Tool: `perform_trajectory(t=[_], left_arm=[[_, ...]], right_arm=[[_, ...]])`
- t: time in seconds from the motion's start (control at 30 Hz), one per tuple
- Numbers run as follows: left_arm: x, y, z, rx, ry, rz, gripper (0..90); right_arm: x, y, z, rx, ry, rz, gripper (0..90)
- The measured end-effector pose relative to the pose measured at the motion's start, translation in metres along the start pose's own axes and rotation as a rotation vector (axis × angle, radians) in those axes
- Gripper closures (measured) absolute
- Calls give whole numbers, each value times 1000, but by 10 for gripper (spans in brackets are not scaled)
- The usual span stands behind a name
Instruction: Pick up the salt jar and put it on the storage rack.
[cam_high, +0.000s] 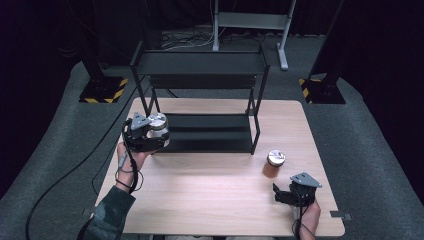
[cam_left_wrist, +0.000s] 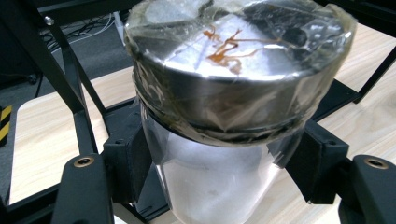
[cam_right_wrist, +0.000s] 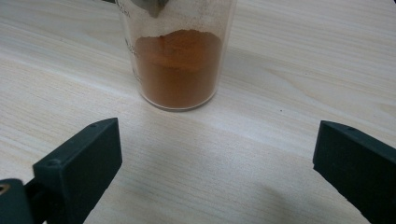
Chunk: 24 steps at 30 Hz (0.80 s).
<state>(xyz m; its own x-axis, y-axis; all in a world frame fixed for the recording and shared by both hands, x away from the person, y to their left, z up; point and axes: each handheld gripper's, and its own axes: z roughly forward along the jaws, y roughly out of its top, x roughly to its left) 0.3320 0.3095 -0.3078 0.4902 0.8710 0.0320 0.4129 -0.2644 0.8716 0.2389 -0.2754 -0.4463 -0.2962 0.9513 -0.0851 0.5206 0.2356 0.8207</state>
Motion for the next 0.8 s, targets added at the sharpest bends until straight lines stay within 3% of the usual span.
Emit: perform_trajectory(t=[0.8], left_arm=[[1,26,3,-24,-9,8,306]], right_arm=[[0,-1,0,-3,1,4,1]])
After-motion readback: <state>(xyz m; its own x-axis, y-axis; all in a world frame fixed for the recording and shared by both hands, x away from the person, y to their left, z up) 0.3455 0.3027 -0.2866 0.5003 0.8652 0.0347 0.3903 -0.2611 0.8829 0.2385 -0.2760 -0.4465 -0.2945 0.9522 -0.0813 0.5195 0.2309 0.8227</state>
